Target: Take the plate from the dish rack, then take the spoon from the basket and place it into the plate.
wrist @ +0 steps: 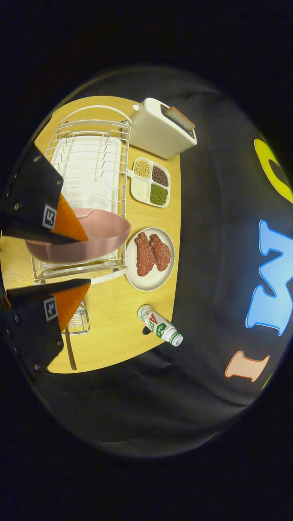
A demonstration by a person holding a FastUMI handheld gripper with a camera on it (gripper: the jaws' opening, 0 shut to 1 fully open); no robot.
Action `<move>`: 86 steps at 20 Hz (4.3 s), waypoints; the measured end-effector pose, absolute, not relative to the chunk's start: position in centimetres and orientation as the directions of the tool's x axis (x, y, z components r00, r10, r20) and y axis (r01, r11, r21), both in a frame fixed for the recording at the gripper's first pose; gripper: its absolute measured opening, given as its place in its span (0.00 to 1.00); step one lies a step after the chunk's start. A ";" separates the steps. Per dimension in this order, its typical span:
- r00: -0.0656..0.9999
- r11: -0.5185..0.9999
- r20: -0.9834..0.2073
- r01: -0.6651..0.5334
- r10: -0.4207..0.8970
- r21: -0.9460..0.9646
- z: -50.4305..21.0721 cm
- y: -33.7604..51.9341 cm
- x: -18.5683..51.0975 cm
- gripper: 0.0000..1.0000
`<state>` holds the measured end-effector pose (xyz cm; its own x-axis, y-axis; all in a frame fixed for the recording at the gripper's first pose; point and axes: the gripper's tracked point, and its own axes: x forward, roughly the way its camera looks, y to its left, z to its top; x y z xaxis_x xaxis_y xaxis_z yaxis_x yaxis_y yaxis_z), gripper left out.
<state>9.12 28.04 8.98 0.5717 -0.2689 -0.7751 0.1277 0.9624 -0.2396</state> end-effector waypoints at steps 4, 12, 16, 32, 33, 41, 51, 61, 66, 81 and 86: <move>0.567 0.938 -0.750 0.153 -0.342 -0.312 8.5 28.2 9.5 0.12; 0.558 0.858 -0.676 0.142 -0.481 -0.493 11.1 30.1 9.2 0.06; 0.570 0.837 -0.645 0.151 -0.509 -0.526 12.9 29.7 9.3 0.06; 0.674 0.925 -0.644 0.178 -0.363 -0.335 21.8 21.1 -0.8 0.06; 0.679 0.936 -0.653 0.158 -0.334 -0.315 21.4 21.1 -1.7 0.06; 0.648 0.978 -0.743 0.019 -0.170 -0.207 14.2 20.9 -8.8 0.06; 0.549 0.997 -0.835 -0.079 0.027 -0.020 3.8 22.3 -12.3 0.06; 0.434 0.947 -0.843 -0.100 0.317 0.305 -4.2 25.5 -12.4 0.06; 0.432 0.909 -0.806 -0.093 0.405 0.406 -6.1 25.7 -11.8 0.06; 0.826 0.975 -0.518 -0.199 0.221 0.099 4.1 17.6 -9.2 0.30; 0.909 0.982 -0.372 -0.179 0.189 0.061 8.2 15.0 -9.7 0.30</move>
<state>-9.70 14.95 8.21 0.9088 0.1886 -0.3722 -0.1787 0.9820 0.0612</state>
